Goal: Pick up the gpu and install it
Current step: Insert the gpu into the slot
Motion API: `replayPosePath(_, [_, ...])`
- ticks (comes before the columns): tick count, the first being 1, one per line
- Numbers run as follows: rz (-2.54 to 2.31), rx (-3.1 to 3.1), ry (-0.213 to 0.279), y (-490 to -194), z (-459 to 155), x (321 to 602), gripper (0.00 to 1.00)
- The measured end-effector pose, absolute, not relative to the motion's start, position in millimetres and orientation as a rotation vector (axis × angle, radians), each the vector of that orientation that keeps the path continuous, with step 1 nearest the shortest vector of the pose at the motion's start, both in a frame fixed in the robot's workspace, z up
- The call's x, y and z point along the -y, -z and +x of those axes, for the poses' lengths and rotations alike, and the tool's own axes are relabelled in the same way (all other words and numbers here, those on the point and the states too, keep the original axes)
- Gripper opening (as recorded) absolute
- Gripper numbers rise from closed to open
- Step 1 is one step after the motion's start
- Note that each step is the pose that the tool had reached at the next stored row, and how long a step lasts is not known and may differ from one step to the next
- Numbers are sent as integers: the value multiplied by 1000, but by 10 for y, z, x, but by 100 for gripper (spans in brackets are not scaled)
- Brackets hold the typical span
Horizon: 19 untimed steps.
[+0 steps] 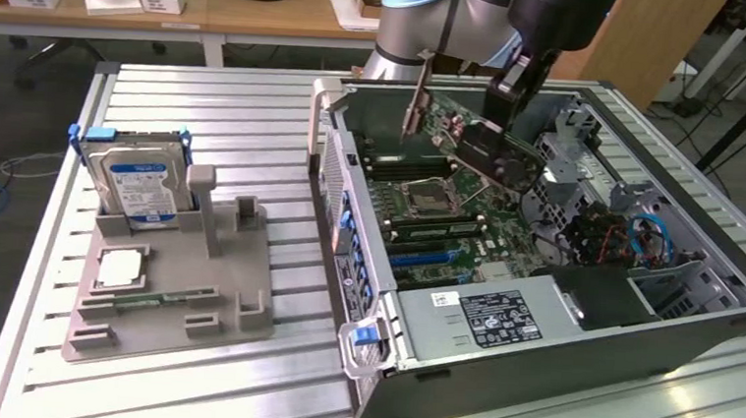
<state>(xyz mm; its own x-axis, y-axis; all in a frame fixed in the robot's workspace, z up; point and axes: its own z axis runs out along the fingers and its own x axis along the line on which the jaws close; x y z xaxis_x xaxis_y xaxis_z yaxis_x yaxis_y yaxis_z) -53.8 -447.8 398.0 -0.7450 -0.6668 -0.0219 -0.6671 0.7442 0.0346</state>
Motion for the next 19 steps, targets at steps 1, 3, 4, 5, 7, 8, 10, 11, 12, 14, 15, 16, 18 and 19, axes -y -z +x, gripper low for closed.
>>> replayPosePath(1, [-1134, -2921, -63, -3978, -534, 4478, 26])
replayPosePath(3, [-1165, -2909, -63, -3975, -527, 4478, 26])
replayPosePath(4, [-1180, -2903, -63, -3974, -522, 4478, 26])
replayPosePath(5, [-1195, -2897, -63, -3973, -519, 4478, 26])
replayPosePath(7, [-1227, -2884, -63, -3970, -511, 4478, 26])
replayPosePath(8, [-1242, -2878, -63, -3968, -508, 4478, 26])
replayPosePath(10, [-1273, -2865, -64, -3965, -501, 4478, 26])
replayPosePath(11, [-1288, -2858, -64, -3964, -497, 4478, 26])
replayPosePath(12, [-1304, -2852, -64, -3962, -493, 4478, 26])
replayPosePath(14, [-1335, -2838, -64, -3959, -487, 4478, 26])
replayPosePath(15, [-1349, -2831, -64, -3958, -485, 4478, 26])
replayPosePath(16, [-1365, -2824, -64, -3956, -481, 4478, 26])
replayPosePath(18, [-1394, -2810, -64, -3952, -476, 4478, 26])
replayPosePath(19, [-1408, -2803, -64, -3951, -473, 4478, 26])
